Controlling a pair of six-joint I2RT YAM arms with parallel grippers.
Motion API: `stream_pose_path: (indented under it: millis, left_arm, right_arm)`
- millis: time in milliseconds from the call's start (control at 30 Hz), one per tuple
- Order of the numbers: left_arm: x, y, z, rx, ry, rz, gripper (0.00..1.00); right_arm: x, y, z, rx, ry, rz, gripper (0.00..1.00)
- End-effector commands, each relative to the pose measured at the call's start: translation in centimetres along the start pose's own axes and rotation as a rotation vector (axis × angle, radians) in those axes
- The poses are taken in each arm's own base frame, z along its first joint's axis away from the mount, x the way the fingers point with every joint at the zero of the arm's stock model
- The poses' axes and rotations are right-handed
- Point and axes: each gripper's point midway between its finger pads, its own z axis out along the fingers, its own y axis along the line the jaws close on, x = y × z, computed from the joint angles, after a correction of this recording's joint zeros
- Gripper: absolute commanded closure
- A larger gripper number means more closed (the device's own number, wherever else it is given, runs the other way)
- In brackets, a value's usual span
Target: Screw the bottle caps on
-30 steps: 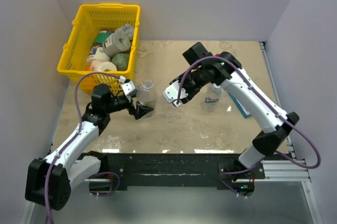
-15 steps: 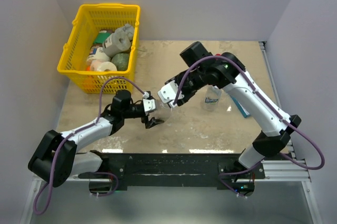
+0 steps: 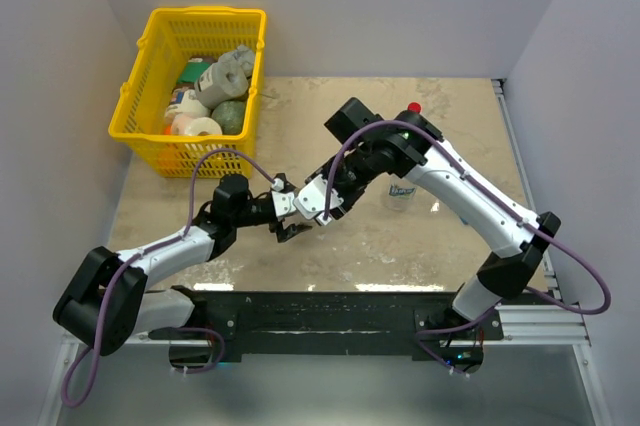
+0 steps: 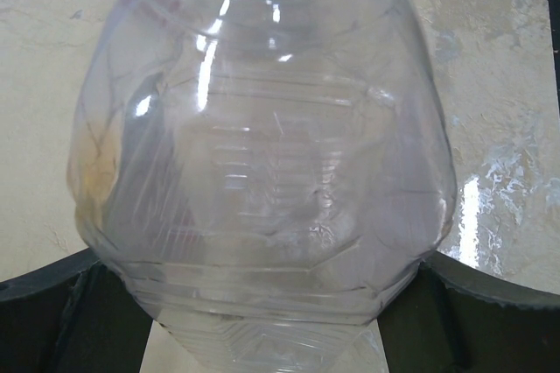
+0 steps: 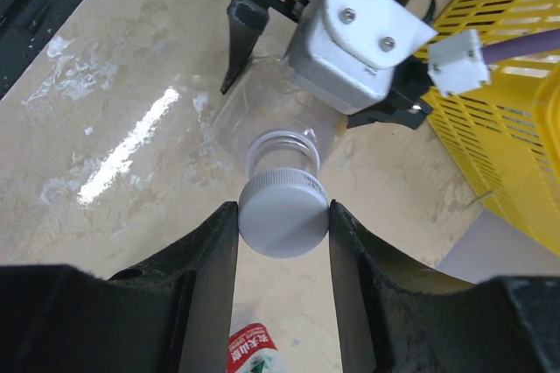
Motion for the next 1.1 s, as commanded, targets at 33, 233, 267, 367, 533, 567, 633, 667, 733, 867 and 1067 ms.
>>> stream_pose_path:
  millis: [33,233,267,367,533,567,633,667,733,867,1067]
  left_arm:
    - [-2.2,1.3,0.2,-0.03,-0.064,0.08,1.0]
    - [-2.4,1.3,0.2,-0.028,-0.066,0.085,1.0]
    - [-2.5,1.4,0.2,-0.029,-0.068,0.085,1.0]
    - [-2.6,1.3,0.2,-0.028,-0.072,0.087,1.0]
    - [-2.9,1.5,0.2,-0.03,-0.077,0.092,1.0]
    - [-3.0,1.5,0.2,-0.03,-0.079,0.094,1.0]
    - [-3.1,1.5,0.2,-0.027,-0.081,0.093,1.0]
    - [-3.2,1.5,0.2,-0.027,-0.083,0.093,1.0]
    - [-3.2,1.6,0.2,-0.028,-0.083,0.091,1.0]
    - [-3.3,1.6,0.2,-0.028,-0.086,0.092,1.0]
    - [-3.0,1.6,0.1,-0.033,-0.078,0.103,1.0]
  right_arm:
    - [1.1,2.1,1.3,-0.108,0.049,0.025,1.0]
    - [1.1,0.6,1.5,-0.039,0.053,0.029,1.0]
    - [1.2,0.7,1.6,-0.046,0.053,0.029,1.0]
    - [1.5,0.8,2.0,-0.053,0.06,0.036,1.0]
    - [1.4,0.3,2.5,-0.032,0.06,0.041,1.0]
    - [1.3,0.1,2.6,-0.025,0.058,0.04,1.0]
    - [1.2,0.0,2.8,-0.02,0.058,0.034,1.0]
    - [1.1,-0.1,2.9,-0.016,0.061,0.033,1.0]
    - [1.1,-0.2,3.0,-0.012,0.058,0.033,1.0]
    - [1.3,0.1,3.4,-0.028,0.068,0.031,1.0]
    - [2.1,-0.6,3.7,0.012,0.096,0.046,1.0]
